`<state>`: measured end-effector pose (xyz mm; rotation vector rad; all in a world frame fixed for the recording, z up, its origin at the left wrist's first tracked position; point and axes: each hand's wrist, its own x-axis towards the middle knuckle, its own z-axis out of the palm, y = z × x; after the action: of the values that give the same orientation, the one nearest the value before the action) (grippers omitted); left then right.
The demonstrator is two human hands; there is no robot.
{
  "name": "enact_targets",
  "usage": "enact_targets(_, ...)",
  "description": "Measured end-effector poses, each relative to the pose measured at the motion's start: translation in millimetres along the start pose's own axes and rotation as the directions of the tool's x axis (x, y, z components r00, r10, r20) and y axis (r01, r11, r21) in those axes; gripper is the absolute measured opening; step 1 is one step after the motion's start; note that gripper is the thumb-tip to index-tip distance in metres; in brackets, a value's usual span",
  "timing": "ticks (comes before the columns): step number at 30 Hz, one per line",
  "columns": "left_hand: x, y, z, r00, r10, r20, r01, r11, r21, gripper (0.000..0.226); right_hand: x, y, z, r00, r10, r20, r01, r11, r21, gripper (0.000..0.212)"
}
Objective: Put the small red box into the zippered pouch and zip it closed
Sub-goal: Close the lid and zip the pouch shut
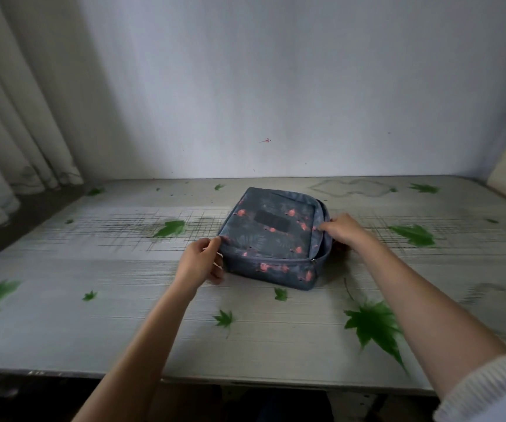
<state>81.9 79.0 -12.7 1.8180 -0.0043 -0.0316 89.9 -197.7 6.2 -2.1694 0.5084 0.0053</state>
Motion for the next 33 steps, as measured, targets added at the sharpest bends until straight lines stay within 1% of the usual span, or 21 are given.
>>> enact_targets(3,4,6,1,0.999,-0.018,-0.031,0.015,0.997,-0.081,0.025,-7,3,-2,1.0,-0.012,-0.006,0.013,0.997,0.077,0.023)
enact_targets(4,5,7,1,0.999,-0.022,-0.035,0.018,0.994,-0.112,0.024,-11,4,-3,1.0,0.009,-0.003,-0.008,0.994,0.111,0.017)
enact_targets(5,5,7,2,0.999,-0.021,-0.031,0.016,0.991,-0.133,0.023,-16,6,-4,0.999,0.039,0.012,-0.04,0.991,0.127,0.015)
enact_targets(7,5,8,4,1.0,-0.008,-0.005,0.007,0.991,-0.132,0.027,-28,9,-5,0.994,0.093,0.065,-0.1,0.987,0.126,0.02)
enact_targets(9,3,9,7,1.0,0.0,0.018,0.003,0.989,-0.148,0.033,-39,11,-3,0.986,0.116,0.118,-0.135,0.976,0.172,0.022)
enact_targets(11,2,11,12,0.999,0.004,0.041,0.003,0.984,-0.177,0.035,-49,15,1,0.977,0.126,0.172,-0.165,0.957,0.24,0.025)
enact_targets(16,1,14,24,0.996,0.018,0.092,-0.001,0.985,-0.175,0.048,-73,17,12,0.944,0.122,0.307,-0.222,0.923,0.315,0.034)
enact_targets(19,3,15,29,0.993,0.039,0.113,-0.024,0.991,-0.133,0.056,-86,14,20,0.931,0.094,0.354,-0.226,0.908,0.352,0.037)
enact_targets(23,9,15,30,0.994,0.018,0.104,-0.018,1.0,-0.003,0.064,-98,11,36,0.913,0.056,0.403,-0.22,0.901,0.374,0.041)
enact_targets(28,10,10,22,0.992,0.011,0.125,-0.019,0.998,0.067,0.066,-101,16,38,0.895,0.007,0.446,-0.203,0.896,0.394,0.045)
enact_targets(31,11,9,19,0.991,0.019,0.135,-0.029,0.997,0.076,0.064,-99,21,24,0.846,-0.032,0.532,-0.184,0.919,0.348,0.043)
enact_targets(33,13,9,17,0.988,0.022,0.152,-0.032,0.997,0.068,0.063,-98,27,9,0.804,-0.043,0.593,-0.164,0.942,0.291,0.033)
